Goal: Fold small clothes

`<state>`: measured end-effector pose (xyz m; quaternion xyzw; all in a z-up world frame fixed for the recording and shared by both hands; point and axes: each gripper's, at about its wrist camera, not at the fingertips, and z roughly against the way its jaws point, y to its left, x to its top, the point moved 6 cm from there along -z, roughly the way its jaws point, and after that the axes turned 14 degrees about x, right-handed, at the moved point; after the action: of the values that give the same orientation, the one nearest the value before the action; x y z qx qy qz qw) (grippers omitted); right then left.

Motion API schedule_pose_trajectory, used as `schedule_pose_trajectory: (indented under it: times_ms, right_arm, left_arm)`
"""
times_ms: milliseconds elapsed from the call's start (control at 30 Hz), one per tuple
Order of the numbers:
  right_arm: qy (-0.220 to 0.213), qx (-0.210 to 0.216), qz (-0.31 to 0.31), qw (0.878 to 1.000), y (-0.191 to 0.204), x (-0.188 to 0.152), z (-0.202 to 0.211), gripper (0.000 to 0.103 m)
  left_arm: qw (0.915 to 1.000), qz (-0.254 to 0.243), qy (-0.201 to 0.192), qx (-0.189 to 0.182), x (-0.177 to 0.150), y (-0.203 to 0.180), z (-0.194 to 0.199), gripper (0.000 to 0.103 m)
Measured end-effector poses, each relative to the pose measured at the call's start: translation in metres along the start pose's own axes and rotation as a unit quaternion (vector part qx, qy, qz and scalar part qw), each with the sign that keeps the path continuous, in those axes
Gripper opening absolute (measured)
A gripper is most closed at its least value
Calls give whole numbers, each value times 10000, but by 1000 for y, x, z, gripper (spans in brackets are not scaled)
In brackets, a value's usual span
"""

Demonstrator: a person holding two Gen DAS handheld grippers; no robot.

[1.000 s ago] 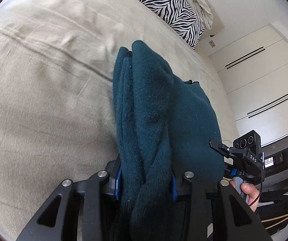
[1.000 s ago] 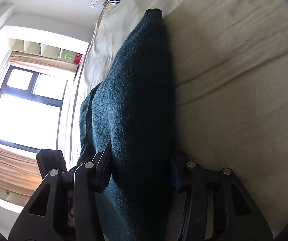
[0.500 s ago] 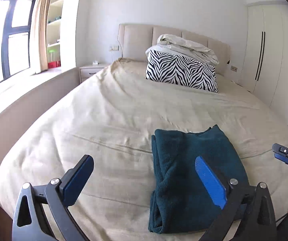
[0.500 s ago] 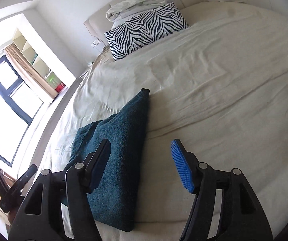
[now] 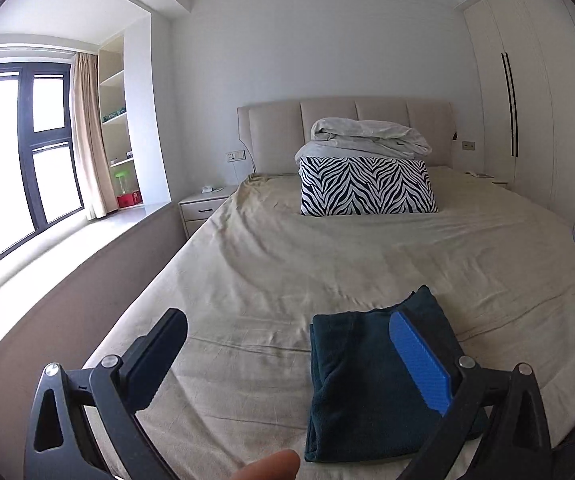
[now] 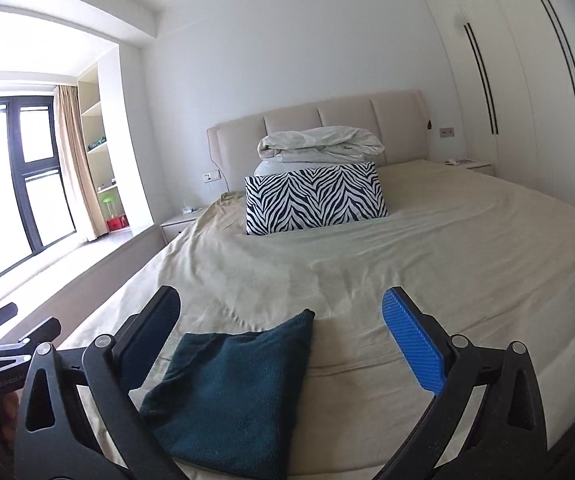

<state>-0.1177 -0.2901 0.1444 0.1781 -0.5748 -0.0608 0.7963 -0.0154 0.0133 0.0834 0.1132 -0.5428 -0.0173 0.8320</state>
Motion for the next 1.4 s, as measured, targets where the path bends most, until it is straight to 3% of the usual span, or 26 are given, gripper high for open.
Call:
schedule_pose_trajectory:
  times_ms: [133, 233, 467, 700, 1400]
  right_arm:
    - [945, 301, -391, 9943, 7, -15, -9, 103]
    - [1204, 80, -540, 9912, 1, -33, -19, 103]
    - [1911, -219, -759, 9784, -12, -84, -60, 103]
    - [2292, -413, -768, 9695, -18, -111, -78, 103]
    - [2454, -423, -476, 9673, -9, -121, -88, 103]
  left_arm:
    - [9968, 113, 772, -194, -18, -3, -19, 103]
    - [9930, 181, 1086, -430, -30, -10, -26, 103]
    - [9836, 101, 1764, -363, -64, -22, -53, 103]
    - [9797, -17, 1969, -372, -80, -30, -59, 103]
    - [9769, -81, 2103, -369, -91, -32, -66, 103]
